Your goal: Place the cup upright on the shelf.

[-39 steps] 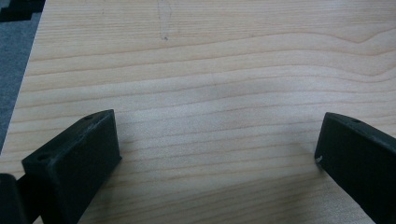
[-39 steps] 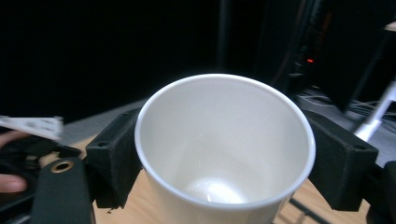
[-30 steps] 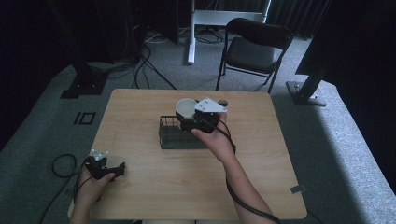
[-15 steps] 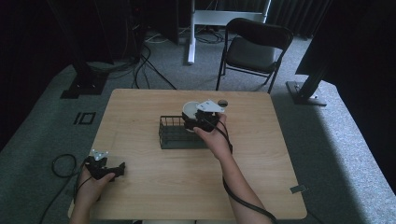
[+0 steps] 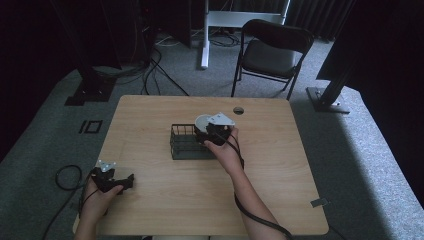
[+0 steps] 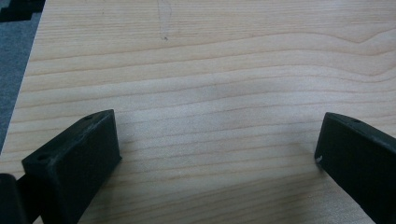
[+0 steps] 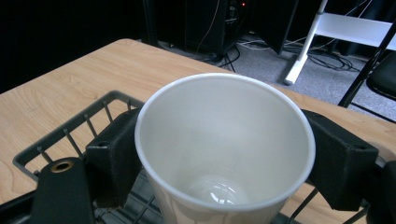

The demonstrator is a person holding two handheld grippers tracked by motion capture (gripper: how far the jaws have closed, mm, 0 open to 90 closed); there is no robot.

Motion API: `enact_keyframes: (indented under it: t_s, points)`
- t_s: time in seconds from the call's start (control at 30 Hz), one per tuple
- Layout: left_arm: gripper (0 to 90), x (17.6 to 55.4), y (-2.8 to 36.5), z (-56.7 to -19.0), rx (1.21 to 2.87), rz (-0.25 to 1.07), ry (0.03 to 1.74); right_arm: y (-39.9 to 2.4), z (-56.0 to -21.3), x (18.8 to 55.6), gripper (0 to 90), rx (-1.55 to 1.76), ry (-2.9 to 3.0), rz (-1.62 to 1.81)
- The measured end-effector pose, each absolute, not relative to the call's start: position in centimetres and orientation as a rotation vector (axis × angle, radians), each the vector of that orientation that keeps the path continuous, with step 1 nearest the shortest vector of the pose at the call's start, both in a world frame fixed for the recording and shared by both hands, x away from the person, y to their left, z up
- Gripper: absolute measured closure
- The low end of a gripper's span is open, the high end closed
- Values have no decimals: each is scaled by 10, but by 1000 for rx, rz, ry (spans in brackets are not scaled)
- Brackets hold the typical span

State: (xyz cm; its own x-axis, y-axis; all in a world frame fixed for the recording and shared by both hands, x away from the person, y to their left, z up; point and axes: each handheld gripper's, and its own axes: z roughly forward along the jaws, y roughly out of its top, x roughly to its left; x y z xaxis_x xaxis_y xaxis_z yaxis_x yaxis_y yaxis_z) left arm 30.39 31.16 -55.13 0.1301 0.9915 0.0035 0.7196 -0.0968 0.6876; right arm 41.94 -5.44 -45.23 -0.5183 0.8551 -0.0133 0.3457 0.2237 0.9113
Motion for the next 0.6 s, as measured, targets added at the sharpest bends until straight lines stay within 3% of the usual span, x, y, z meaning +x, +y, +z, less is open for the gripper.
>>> enact_keyframes:
  t_s: [0.6]
  points:
    - [2, 304, 312, -551, 1876, 659, 1644, -57, -457, 417, 174, 1120, 2010, 1275]
